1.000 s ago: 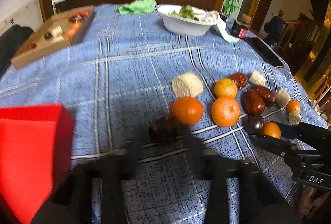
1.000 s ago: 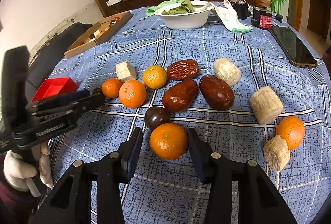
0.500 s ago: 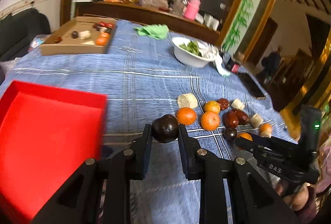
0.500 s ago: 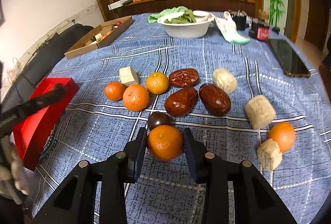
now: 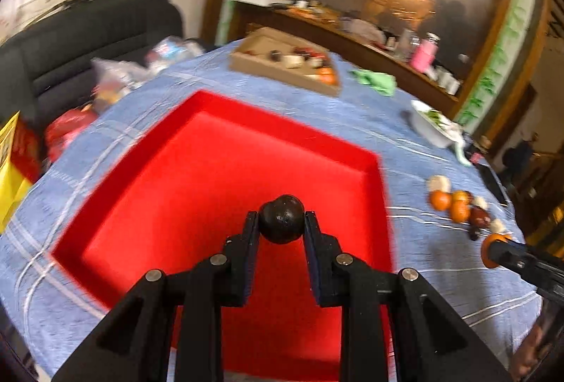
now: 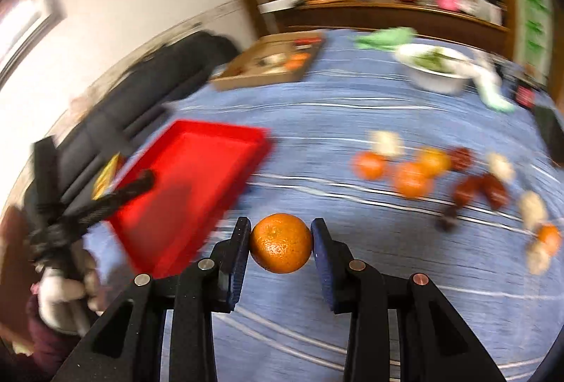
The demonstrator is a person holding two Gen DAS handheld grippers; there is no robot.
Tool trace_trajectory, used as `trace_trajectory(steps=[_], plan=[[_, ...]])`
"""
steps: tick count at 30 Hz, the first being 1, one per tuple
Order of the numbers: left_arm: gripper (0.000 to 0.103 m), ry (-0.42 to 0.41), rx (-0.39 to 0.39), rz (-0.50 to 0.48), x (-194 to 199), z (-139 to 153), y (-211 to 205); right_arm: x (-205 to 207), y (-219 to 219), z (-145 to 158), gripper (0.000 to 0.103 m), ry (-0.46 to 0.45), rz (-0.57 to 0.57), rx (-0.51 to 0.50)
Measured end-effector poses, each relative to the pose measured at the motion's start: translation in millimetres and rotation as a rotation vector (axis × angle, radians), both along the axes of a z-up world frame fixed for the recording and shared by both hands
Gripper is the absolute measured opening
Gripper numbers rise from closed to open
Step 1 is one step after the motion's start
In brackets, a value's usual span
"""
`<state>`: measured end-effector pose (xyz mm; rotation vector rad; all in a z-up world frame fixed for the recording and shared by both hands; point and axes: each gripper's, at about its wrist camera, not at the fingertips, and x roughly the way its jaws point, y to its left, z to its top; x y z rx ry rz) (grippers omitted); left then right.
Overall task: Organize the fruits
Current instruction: 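Carry both fruits over the red tray and open both grippers, then move both grippers back toward the fruit on the tablecloth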
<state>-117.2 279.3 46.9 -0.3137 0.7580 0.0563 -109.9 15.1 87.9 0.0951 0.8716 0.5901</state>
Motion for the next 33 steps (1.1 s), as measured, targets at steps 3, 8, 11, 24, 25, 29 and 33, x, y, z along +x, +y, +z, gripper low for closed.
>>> trace_trajectory(steps=[3, 8, 11, 24, 25, 29, 33], plan=[[0.024, 0.018, 0.001, 0.053, -6, -7, 23, -2, 49, 2, 0.039, 0.023, 0.101, 0.023], [0.024, 0.015, -0.019, 0.108, -14, -9, 52, -5, 122, -8, 0.039, 0.040, 0.216, -0.017], [0.024, 0.015, -0.045, 0.125, -17, -11, 63, -3, 152, -24, 0.039, 0.072, 0.257, -0.044], [0.049, -0.054, -0.146, 0.183, -34, 5, 87, -3, 188, -44, 0.055, 0.073, 0.301, -0.085], [0.052, -0.062, -0.148, 0.184, -35, 8, 86, -5, 185, -41, 0.060, 0.063, 0.296, -0.078], [0.066, -0.108, -0.156, 0.177, -41, 25, 78, -9, 168, -24, 0.062, 0.020, 0.264, -0.048], [0.084, -0.138, -0.115, 0.151, -42, 44, 55, -17, 141, -5, 0.075, -0.071, 0.184, -0.048]])
